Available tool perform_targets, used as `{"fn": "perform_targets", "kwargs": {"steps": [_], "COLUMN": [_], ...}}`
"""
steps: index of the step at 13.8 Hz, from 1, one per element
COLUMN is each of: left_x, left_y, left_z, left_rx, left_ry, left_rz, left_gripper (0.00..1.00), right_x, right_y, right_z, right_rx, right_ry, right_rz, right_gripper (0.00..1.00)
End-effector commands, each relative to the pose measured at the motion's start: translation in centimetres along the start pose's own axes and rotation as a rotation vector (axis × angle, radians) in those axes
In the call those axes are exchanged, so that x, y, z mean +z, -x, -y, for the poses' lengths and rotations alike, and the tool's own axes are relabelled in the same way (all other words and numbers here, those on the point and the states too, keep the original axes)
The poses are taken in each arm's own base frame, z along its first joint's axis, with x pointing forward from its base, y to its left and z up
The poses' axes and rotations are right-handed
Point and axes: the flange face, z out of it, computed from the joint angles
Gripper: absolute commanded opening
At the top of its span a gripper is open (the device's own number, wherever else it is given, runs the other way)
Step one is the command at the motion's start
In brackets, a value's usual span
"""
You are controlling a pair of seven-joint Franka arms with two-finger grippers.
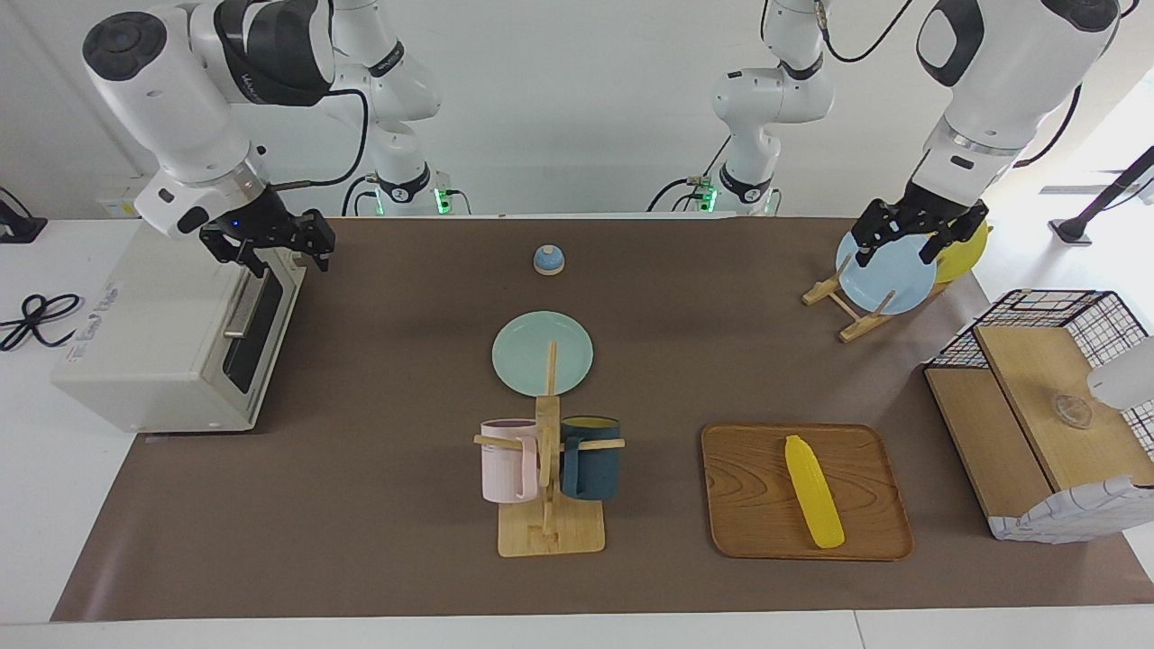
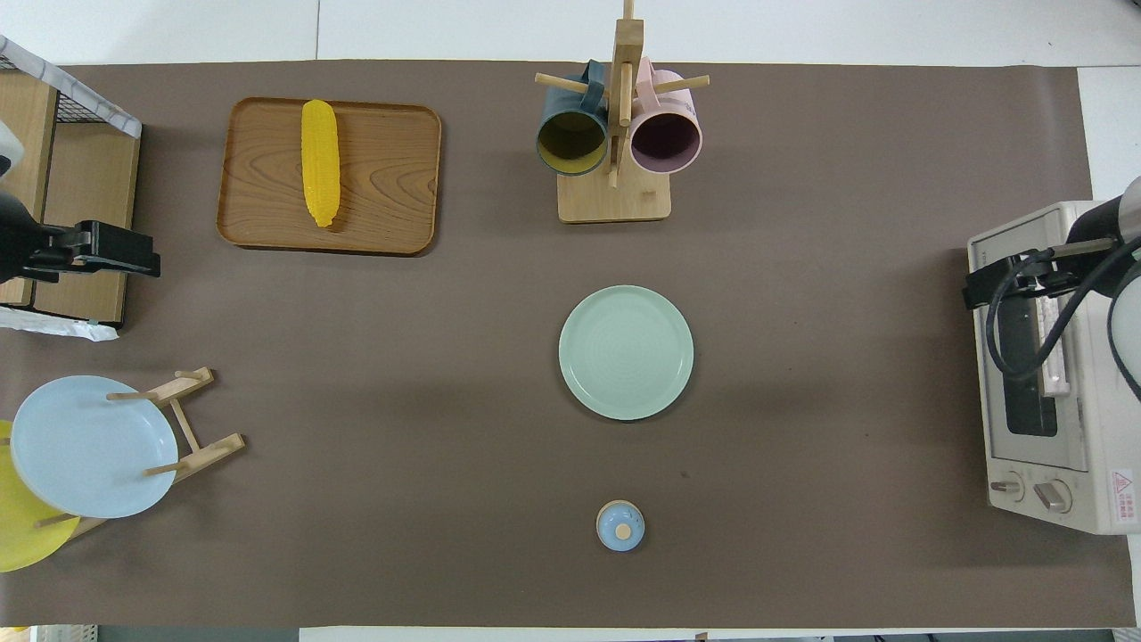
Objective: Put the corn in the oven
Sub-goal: 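Reach the left gripper toward the yellow corn on the wooden tray, then grasp the corn with the left gripper while the right gripper reaches the oven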
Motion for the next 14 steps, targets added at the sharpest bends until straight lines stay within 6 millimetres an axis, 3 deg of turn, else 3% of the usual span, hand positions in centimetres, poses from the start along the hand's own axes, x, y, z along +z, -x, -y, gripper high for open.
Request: {"fn": "perform_targets", "kwargs": {"steps": [1, 3, 5, 9, 12, 14], "left_x": [-0.3, 0.8, 3.8, 13.2, 20.4, 24.0], "left_y": [-0.3, -1.4, -4.6, -13.9, -18.7, -21.0], "left_z": [-0.3, -0.5, -0.9, -4.2, -5.5, -4.7], "left_rx": [-0.007, -0.01, -0.019, 0.026, 0.045, 0.106], "left_ry": [0.004, 0.016, 0.046, 0.048, 0.064, 0.063], "left_rz": [-0.024, -0.023, -0.002, 0.012, -0.042, -0.072], "left_gripper": [1.0, 1.0, 1.0, 1.0, 1.0, 1.0], "right_x": [2.3, 4.3, 6.7, 8.1, 9.0, 9.4], "right_y": [1.7, 2.3, 3.0, 3.1, 3.3, 3.3], "right_z": [-4.1, -7.3, -8.7, -9.5, -9.8, -10.1], "right_rx": [-0.027, -0.007, 0.089, 0.112, 0.077, 0.066], "right_ry": [-0.009, -0.005, -0.011, 0.007, 0.089, 0.116], "right_rz": [-0.043, -0.06, -0.039, -0.017, 0.005, 0.019], "right_gripper": [0.0, 0.0, 0.0, 0.0, 0.0, 0.0]}}
